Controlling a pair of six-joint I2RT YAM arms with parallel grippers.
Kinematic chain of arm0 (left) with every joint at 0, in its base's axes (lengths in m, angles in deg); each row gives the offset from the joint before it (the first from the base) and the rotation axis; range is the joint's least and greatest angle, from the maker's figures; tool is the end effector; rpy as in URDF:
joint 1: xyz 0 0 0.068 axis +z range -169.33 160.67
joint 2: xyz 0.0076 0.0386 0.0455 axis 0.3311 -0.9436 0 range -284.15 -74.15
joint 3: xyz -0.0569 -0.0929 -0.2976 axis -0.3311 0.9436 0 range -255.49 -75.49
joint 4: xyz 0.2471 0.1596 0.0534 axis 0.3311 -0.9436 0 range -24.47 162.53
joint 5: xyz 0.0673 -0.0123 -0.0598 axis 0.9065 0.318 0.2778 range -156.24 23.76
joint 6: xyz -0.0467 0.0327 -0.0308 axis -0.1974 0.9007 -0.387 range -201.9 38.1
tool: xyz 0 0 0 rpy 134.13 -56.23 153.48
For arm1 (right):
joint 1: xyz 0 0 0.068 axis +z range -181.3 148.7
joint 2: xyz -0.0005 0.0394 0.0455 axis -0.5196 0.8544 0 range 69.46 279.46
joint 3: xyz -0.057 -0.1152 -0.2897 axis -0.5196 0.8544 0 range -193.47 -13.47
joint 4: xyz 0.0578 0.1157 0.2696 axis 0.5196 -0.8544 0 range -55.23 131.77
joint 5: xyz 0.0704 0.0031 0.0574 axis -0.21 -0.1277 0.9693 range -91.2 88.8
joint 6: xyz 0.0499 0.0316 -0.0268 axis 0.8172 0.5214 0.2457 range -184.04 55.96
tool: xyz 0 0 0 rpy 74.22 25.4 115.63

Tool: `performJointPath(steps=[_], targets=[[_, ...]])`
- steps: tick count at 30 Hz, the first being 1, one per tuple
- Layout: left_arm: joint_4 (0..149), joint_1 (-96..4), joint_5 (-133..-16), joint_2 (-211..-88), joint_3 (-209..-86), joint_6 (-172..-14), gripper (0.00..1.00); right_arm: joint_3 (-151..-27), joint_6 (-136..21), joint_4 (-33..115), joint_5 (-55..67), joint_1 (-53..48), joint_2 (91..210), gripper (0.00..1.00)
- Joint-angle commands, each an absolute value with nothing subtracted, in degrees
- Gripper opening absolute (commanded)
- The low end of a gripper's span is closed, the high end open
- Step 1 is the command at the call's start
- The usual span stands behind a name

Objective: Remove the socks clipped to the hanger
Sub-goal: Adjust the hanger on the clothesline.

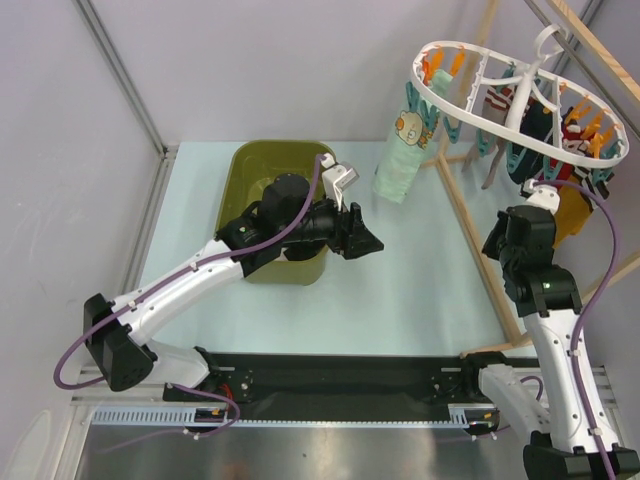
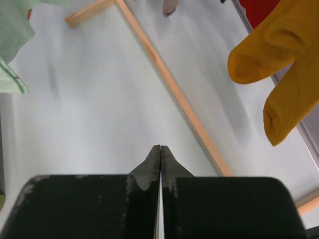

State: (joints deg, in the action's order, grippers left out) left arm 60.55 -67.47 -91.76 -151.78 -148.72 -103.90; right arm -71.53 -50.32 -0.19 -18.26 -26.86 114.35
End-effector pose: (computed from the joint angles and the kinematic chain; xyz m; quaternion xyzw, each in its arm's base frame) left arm 0.2219 -0.2803 0.4200 0.3054 0.7307 -0.4805 0.3767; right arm 0.1724 -0.0015 0.3962 0.1441 0.8423 -0.0466 0.5173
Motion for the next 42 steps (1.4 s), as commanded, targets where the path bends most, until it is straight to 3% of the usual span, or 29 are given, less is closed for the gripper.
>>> performJointPath(steps=[1, 16, 32, 38, 42], targets=[[61.64, -67.76, -90.5, -150.97, -150.37, -103.7, 0.66, -73.58, -50.59, 1.34, -17.37, -26.47, 117.0, 0.0], [60.4, -67.76, -90.15, -150.35, -150.63, -103.26, 0.66, -87.47, -52.08, 3.45, -17.46, -25.86, 133.62, 0.07], [59.88, -67.76, -90.06, -150.27, -150.64, -103.08, 0.66, -95.02, -52.87, 3.18, -22.21, -8.82, 140.21, 0.13], [59.79, -67.76, -89.71, -149.74, -150.63, -103.08, 0.66, -100.65, -54.28, 0.64, -22.12, 1.55, 142.59, 0.3], [59.79, -67.76, -89.18, -149.21, -150.46, -103.17, 0.66, -99.88, -51.57, -0.77, -18.08, 3.67, 140.14, 0.54]])
